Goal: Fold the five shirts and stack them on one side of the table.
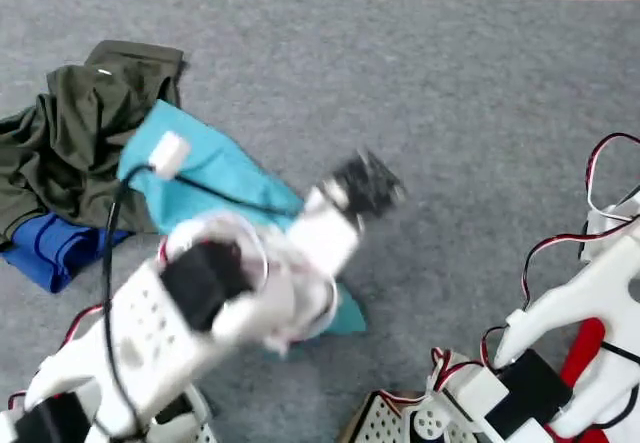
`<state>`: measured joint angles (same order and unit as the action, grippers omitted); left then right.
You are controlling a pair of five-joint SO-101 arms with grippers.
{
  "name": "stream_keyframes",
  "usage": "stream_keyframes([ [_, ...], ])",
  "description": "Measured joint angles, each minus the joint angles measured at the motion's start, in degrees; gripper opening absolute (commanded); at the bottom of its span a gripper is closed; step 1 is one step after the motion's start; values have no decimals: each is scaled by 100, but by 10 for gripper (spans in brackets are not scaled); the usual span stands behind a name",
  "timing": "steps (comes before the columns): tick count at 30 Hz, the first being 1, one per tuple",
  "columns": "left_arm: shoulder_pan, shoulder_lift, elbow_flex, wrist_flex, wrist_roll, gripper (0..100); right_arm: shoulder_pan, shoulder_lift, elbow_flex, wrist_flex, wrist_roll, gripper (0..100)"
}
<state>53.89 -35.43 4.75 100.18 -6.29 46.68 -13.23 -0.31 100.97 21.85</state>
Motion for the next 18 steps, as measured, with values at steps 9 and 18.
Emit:
stream_keyframes([
  [9,-62,-484,-70,0,712,274,-316,0,9,0,123,197],
  [18,-2945,-1424,-501,0,1231,274,-2295,0,18,26,9,224],
])
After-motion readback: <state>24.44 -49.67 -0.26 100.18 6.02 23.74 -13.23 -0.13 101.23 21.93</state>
